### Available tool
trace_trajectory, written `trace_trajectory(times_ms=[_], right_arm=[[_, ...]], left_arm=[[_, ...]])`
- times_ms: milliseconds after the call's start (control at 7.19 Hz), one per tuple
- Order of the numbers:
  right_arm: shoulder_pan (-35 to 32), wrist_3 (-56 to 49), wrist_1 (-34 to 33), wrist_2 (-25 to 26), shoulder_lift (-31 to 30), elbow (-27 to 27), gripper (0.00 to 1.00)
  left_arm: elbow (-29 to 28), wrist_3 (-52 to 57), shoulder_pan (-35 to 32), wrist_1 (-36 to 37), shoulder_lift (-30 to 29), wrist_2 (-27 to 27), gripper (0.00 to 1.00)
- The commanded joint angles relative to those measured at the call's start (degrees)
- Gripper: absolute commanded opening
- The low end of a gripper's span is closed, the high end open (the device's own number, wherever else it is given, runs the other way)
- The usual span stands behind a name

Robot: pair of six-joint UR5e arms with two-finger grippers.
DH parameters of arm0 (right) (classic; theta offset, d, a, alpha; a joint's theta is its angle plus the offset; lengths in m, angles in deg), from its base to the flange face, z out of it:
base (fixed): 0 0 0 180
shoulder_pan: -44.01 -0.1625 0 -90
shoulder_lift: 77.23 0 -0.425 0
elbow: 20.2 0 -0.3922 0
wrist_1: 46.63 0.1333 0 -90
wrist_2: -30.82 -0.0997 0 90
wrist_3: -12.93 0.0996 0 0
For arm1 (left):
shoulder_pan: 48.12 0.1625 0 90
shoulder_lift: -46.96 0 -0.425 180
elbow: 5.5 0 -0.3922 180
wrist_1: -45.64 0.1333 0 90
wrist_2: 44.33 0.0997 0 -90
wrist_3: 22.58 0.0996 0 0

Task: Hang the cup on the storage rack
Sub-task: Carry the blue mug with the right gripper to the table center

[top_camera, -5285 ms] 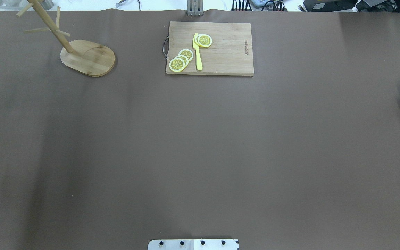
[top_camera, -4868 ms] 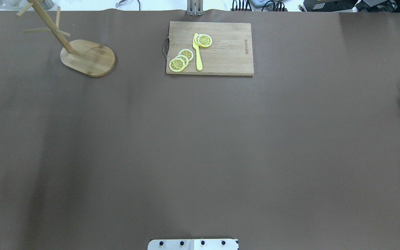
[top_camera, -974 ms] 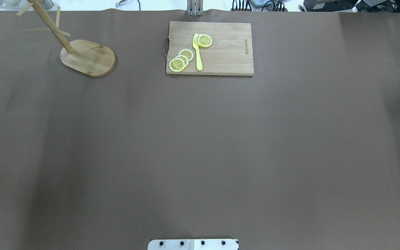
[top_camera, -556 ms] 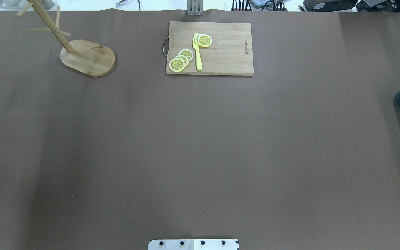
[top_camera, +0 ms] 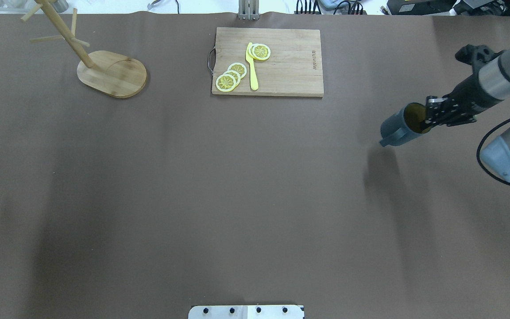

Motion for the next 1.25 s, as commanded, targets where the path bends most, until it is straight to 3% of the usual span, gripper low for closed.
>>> trace_trajectory(times_ms=[0, 278, 417, 695, 974, 1113], right_arm=[[14.9, 23.6, -1.8, 10.7, 9.4, 3.6, 0.0], [23.7, 31.3, -12.2, 19.0, 20.7, 2.7, 0.0], [26.3, 34.7, -12.5, 22.4, 22.7, 1.8, 0.0], [28.2, 36.2, -12.6, 23.6, 28.9, -5.4, 0.0], [29.2, 35.5, -12.1, 23.8, 29.7, -6.2, 0.0], [29.3, 35.5, -12.0, 23.7, 29.8, -6.2, 0.32]], left_arm=[[0.0, -0.2, 3.6, -5.6, -1.9, 0.4, 0.98], [0.1, -2.8, 5.8, -6.1, -5.0, 0.6, 0.98], [0.7, -4.0, 7.3, -7.5, -5.4, 0.5, 0.98], [0.6, -8.3, 11.3, -18.7, -5.5, 2.9, 0.98], [1.0, -14.8, 17.6, -19.0, -11.7, 3.2, 0.97], [1.2, -15.0, 20.4, -19.2, -15.3, 5.8, 0.97]])
